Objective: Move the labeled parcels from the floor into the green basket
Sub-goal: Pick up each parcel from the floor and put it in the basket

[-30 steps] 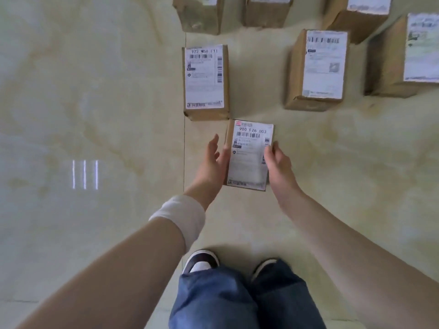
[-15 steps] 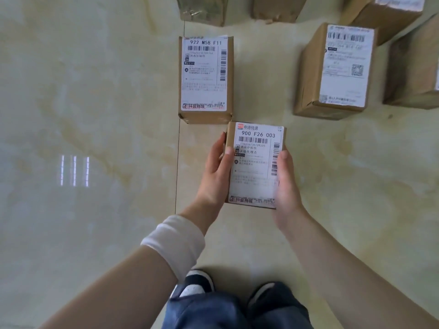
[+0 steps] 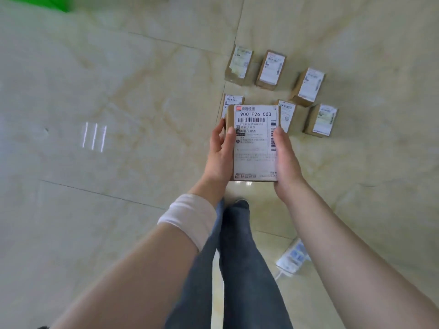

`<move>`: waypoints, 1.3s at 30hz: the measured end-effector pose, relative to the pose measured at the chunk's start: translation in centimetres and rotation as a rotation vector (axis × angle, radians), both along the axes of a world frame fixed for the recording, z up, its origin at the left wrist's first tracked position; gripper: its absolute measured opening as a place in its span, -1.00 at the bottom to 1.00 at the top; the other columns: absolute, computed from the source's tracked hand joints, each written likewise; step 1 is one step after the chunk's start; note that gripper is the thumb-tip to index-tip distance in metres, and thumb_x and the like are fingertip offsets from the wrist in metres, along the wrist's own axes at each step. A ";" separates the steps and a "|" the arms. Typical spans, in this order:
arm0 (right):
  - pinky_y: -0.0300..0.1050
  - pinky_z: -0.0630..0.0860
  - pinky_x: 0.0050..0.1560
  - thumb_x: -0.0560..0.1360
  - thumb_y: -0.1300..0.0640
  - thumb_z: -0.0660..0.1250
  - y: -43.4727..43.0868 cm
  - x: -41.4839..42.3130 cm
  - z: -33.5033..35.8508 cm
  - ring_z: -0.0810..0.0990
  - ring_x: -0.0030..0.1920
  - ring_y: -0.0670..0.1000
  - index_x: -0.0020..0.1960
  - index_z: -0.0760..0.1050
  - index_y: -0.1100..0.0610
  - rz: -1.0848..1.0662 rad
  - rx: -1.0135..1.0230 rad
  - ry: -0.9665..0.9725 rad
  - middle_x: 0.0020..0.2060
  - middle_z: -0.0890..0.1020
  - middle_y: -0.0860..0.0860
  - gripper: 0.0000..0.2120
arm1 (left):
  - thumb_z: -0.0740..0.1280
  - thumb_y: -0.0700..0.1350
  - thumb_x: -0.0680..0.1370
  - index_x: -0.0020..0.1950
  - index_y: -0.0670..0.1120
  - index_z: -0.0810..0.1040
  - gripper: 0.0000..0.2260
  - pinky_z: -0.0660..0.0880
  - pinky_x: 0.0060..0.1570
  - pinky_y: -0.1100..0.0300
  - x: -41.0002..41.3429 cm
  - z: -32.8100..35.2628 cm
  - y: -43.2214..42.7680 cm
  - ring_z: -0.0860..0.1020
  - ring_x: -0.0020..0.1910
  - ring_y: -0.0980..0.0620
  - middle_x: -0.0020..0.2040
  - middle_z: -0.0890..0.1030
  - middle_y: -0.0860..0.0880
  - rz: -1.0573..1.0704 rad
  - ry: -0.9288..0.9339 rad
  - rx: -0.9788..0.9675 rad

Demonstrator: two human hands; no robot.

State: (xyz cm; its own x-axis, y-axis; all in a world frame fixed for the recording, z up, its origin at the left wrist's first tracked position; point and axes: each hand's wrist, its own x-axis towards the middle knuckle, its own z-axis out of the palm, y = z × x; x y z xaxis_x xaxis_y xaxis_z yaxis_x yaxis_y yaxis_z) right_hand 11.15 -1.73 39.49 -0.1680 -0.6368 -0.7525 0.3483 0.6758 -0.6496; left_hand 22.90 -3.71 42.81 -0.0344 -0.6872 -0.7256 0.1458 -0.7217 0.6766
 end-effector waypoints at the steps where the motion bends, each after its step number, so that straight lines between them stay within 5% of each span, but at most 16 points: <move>1: 0.15 0.44 0.31 0.32 -0.32 0.22 -0.6 0.3 3.4 0.55 0.26 0.02 0.43 0.30 -0.03 0.014 -0.013 0.007 0.29 0.55 0.00 -0.26 | 0.11 -0.02 0.61 0.47 -0.02 0.17 -0.57 0.48 0.22 0.01 0.3 3.4 -0.4 0.52 0.16 0.01 0.34 0.47 -0.14 0.016 0.007 -0.016; 8: 0.16 0.51 0.22 0.26 -0.41 0.24 -4.8 5.8 19.0 0.59 0.22 0.03 0.40 0.35 -0.10 0.122 -0.142 -0.015 0.26 0.58 -0.03 -0.23 | 0.14 0.04 0.59 0.47 0.00 0.19 -0.55 0.56 -0.10 0.26 6.6 19.2 -3.4 0.56 -0.05 0.14 0.22 0.53 -0.05 0.095 0.015 -0.190; 15: 0.22 0.51 0.20 0.22 -0.42 0.28 -8.0 19.7 25.1 0.58 0.23 0.09 0.42 0.31 -0.09 0.252 -0.195 -0.053 0.28 0.56 0.01 -0.16 | 0.15 0.06 0.59 0.46 0.00 0.22 -0.55 0.59 -0.08 0.20 19.9 25.4 -4.6 0.60 -0.05 0.13 0.12 0.57 0.01 0.263 0.003 -0.230; 22: 0.20 0.54 0.18 0.24 -0.36 0.26 -10.1 36.4 26.2 0.63 0.16 0.09 0.36 0.41 -0.02 0.388 -0.199 -0.079 0.21 0.62 0.04 -0.24 | 0.18 0.07 0.57 0.45 0.02 0.24 -0.54 0.53 0.17 -0.01 36.0 26.4 -4.9 0.58 0.14 -0.02 0.24 0.56 -0.06 0.440 -0.012 -0.190; 29: 0.20 0.54 0.17 0.20 -0.35 0.31 -13.3 47.1 25.8 0.63 0.15 0.11 0.36 0.41 -0.01 0.392 -0.145 -0.055 0.20 0.62 0.05 -0.20 | 0.18 0.03 0.59 0.45 0.00 0.25 -0.57 0.55 -0.04 0.19 46.3 25.7 -7.7 0.58 -0.12 0.15 -0.02 0.58 0.07 0.531 0.015 -0.186; 39: 0.26 0.51 0.18 0.25 -0.32 0.31 -27.1 59.1 25.2 0.63 0.15 0.14 0.29 0.47 0.02 0.385 -0.146 -0.061 0.17 0.63 0.08 -0.30 | 0.19 0.01 0.58 0.44 -0.04 0.28 -0.57 0.51 -0.03 0.25 57.6 25.4 -21.5 0.56 -0.05 0.09 0.12 0.55 -0.05 0.588 -0.031 -0.162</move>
State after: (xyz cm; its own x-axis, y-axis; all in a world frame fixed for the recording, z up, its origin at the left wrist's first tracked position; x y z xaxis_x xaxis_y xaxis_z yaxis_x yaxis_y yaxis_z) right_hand 70.27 -28.86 64.68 0.1450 -0.7451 -0.6510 0.1292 0.6666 -0.7342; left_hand 80.52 -25.24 68.18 0.4036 -0.6863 -0.6051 0.4672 -0.4140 0.7812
